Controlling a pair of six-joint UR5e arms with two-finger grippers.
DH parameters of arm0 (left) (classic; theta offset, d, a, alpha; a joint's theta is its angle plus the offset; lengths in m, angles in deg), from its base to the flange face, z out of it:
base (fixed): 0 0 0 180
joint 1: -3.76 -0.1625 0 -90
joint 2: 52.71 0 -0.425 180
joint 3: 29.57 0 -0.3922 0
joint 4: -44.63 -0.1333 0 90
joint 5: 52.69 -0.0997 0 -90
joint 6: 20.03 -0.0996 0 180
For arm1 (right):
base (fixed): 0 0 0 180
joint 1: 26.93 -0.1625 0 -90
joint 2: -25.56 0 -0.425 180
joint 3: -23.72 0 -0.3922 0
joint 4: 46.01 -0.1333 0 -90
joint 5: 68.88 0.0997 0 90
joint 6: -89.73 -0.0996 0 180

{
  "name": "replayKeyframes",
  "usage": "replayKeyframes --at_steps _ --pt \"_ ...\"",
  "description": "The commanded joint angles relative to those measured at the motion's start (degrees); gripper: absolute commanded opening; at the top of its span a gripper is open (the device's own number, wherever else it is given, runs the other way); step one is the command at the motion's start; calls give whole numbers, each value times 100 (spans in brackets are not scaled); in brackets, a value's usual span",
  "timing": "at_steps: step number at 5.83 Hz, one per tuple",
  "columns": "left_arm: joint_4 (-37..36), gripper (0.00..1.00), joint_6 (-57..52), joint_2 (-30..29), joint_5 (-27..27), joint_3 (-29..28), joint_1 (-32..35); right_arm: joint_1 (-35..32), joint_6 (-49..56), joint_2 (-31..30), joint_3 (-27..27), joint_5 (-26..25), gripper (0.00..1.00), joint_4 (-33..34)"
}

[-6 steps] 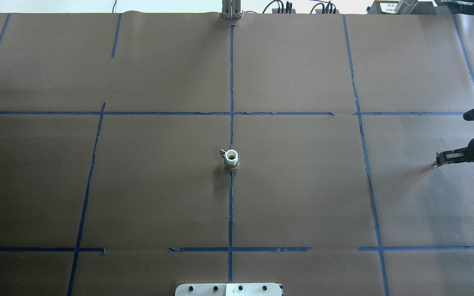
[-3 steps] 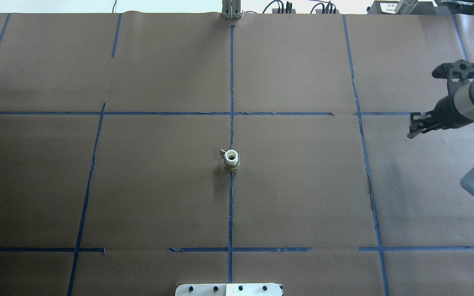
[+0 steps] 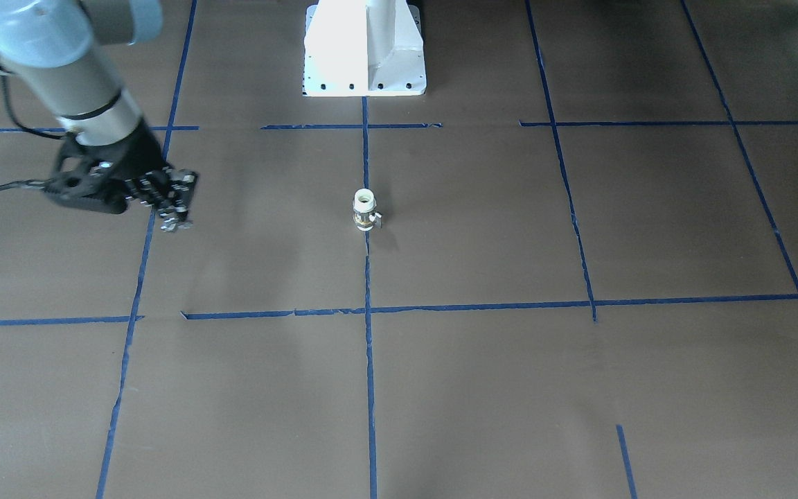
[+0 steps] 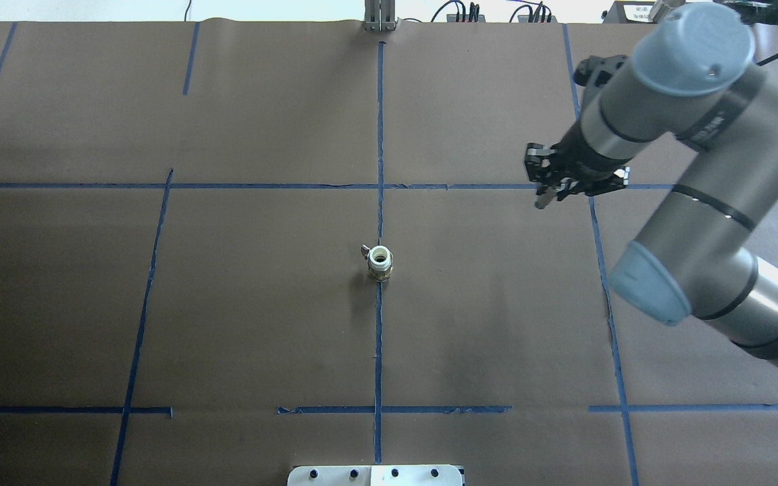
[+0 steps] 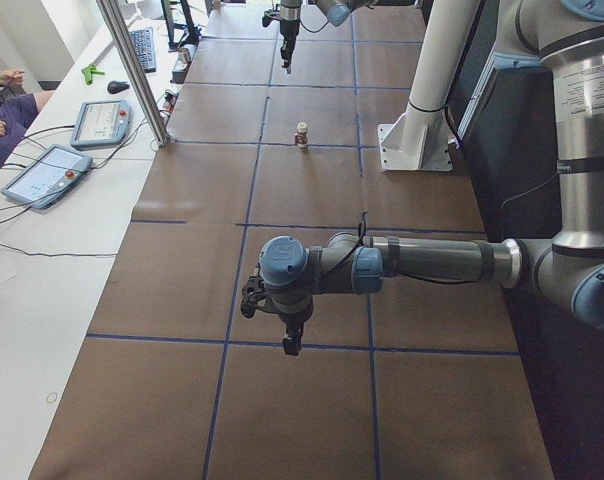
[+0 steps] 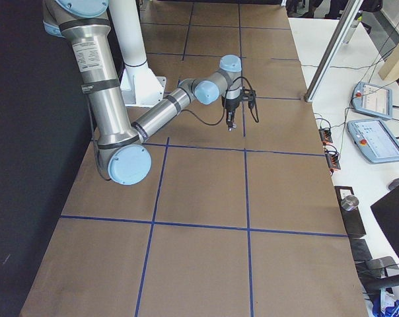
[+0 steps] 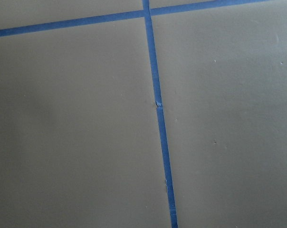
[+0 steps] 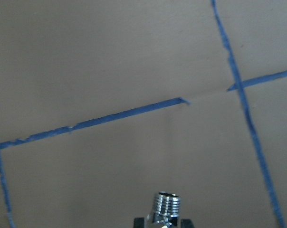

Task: Assemble PPR valve and pipe with both arms
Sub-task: 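Carry the chrome valve with the right gripper above the white fitting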

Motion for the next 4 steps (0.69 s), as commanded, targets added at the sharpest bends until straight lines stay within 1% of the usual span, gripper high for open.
replayKeyframes --at_steps 1,2,4 --pt "3 100 9 -17 8 -3 0 672 -1308 1051 191 -389 0 574" --pt "3 100 9 -17 9 5 0 884 -1782 1464 505 -573 0 612" --pt "3 100 9 -8 9 58 0 1236 -2600 2527 1768 -1126 0 612"
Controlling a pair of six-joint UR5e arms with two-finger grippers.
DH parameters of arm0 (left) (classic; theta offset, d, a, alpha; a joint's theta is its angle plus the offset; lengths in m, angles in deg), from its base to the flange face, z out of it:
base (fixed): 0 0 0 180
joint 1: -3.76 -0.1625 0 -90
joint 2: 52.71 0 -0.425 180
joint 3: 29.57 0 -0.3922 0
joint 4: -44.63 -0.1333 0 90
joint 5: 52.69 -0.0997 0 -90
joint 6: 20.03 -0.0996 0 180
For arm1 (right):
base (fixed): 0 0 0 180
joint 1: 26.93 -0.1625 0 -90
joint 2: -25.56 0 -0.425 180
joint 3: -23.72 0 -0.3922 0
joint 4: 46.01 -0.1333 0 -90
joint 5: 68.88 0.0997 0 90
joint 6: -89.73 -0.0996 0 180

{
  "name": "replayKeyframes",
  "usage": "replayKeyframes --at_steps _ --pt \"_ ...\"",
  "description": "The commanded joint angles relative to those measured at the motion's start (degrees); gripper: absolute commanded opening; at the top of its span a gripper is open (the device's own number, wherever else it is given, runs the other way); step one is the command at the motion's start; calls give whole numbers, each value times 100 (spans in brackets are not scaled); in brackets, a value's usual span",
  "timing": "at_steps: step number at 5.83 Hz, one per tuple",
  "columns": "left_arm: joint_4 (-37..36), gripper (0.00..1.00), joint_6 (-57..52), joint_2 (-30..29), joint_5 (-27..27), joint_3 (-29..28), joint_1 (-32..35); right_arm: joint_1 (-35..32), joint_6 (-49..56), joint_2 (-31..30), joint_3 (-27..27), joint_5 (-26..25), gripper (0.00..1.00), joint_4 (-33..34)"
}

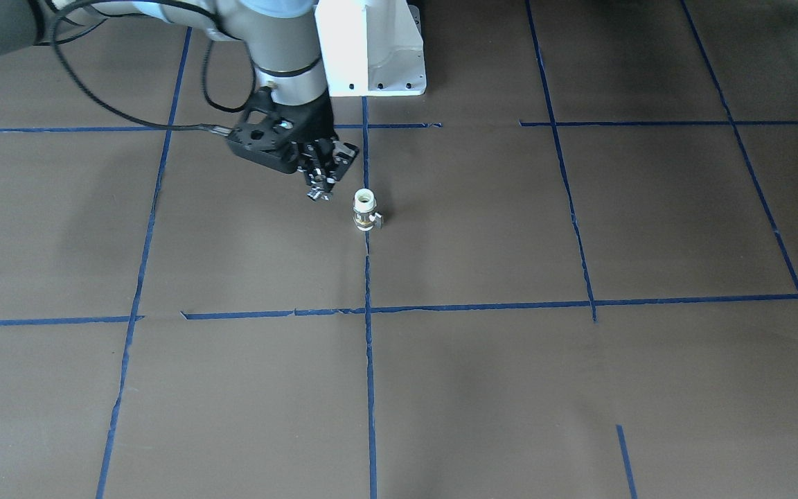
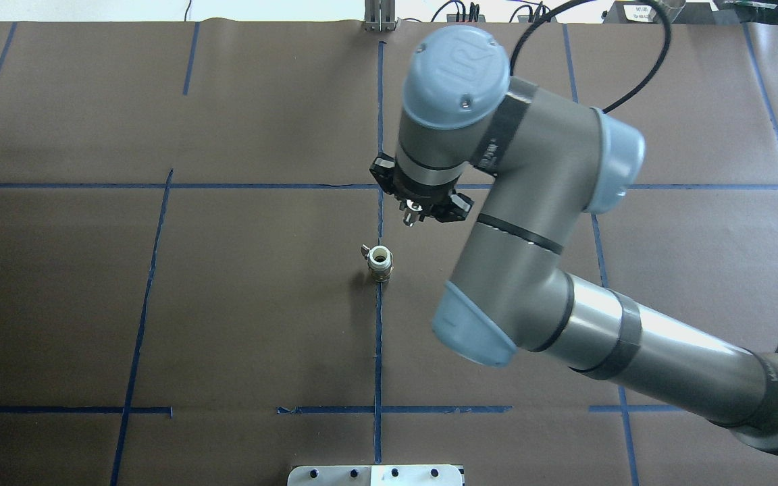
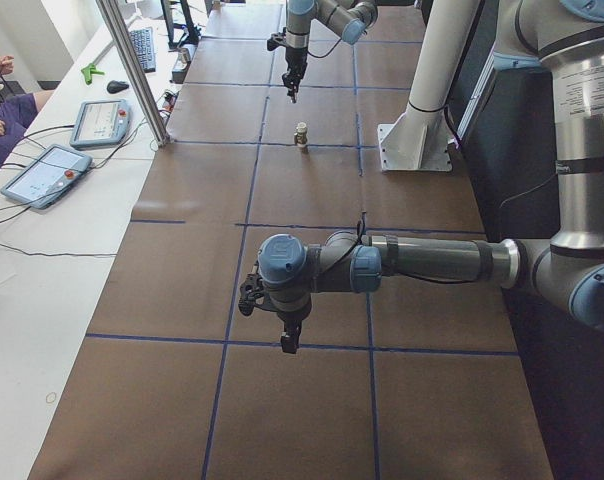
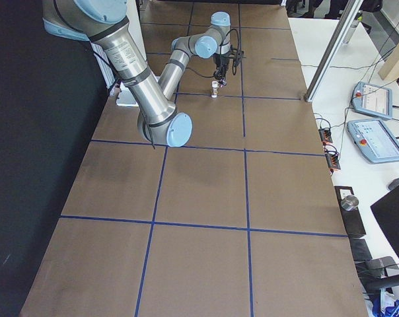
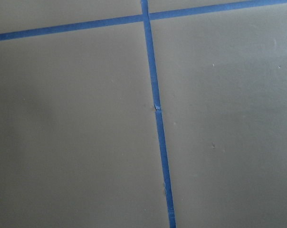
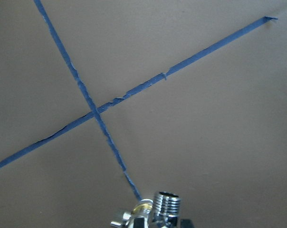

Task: Assemble PPR valve and pipe with both arms
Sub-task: 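Carry the chrome valve with the right gripper above the white fitting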

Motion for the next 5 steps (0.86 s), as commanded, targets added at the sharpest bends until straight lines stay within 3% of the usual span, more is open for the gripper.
replayKeyframes --at_steps 1,3,5 --pt "0 100 0 -11 0 -7 0 258 -456 547 647 -368 0 147" --pt "0 100 0 -11 0 -16 0 461 -457 538 613 -536 0 691" --pt "0 100 0 -11 9 -24 0 602 -457 538 630 -668 0 702"
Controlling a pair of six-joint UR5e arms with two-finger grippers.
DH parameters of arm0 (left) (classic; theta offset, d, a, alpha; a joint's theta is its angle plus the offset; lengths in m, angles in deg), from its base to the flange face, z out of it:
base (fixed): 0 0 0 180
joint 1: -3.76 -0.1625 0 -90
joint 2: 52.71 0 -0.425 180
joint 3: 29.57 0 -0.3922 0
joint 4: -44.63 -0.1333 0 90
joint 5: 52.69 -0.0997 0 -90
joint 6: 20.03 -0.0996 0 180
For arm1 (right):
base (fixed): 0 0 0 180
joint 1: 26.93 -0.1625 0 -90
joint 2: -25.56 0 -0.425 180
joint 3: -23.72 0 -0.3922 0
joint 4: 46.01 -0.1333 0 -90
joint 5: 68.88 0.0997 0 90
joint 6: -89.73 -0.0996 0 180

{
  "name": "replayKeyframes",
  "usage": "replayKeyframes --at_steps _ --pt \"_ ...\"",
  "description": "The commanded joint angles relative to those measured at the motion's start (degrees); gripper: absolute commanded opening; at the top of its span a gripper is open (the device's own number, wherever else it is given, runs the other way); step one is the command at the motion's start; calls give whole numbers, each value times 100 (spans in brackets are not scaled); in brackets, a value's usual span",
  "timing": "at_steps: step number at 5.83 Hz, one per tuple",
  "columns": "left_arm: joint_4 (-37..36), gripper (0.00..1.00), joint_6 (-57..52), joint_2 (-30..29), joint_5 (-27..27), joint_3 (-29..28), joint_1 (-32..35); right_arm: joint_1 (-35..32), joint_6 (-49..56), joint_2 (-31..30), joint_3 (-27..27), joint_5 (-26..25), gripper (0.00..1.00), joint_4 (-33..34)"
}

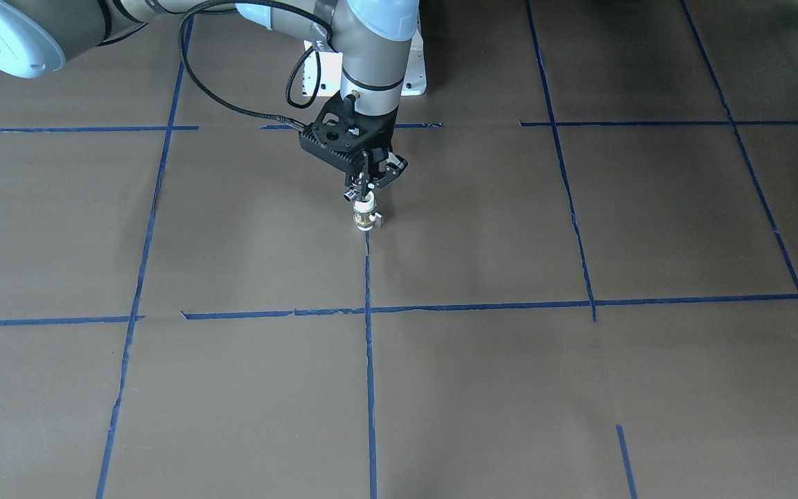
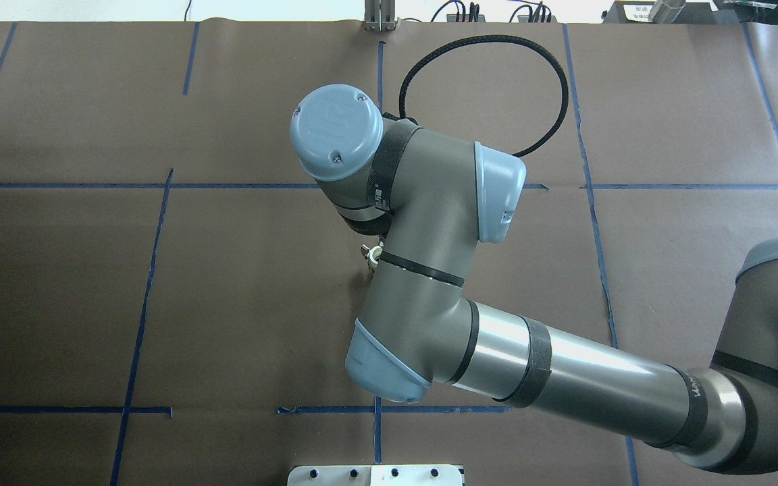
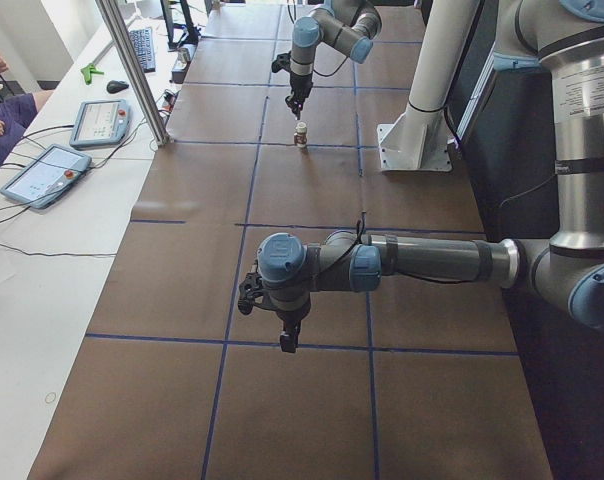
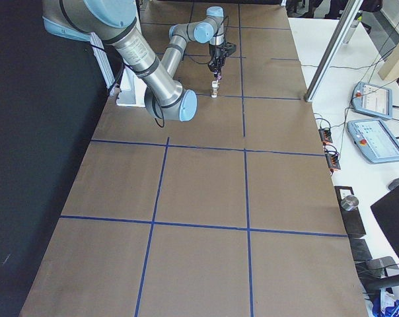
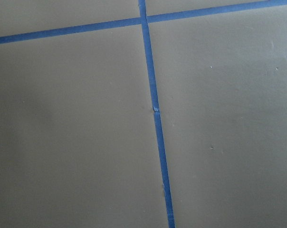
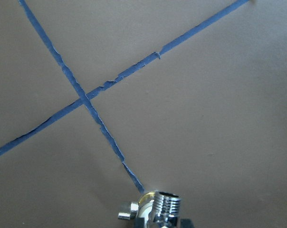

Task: Assemble PPR valve and pipe with both arms
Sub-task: 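Lower the chrome valve into the white fitting and press it in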

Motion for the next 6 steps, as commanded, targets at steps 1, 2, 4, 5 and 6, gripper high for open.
replayKeyframes --at_steps 1,2,4,5,6 --pt "0 100 0 -9 -3 -24 0 83 -10 5 7 -57 0 23" --pt "0 100 0 -9 -3 -24 0 144 -27 -4 16 -83 0 23" --pt "0 100 -9 -9 6 -24 0 189 -27 22 24 -127 0 15" --pt "0 100 -9 -9 6 -33 0 189 -19 22 16 -188 0 6" --pt "0 100 -9 -9 6 -33 0 189 -10 22 24 -284 0 -3"
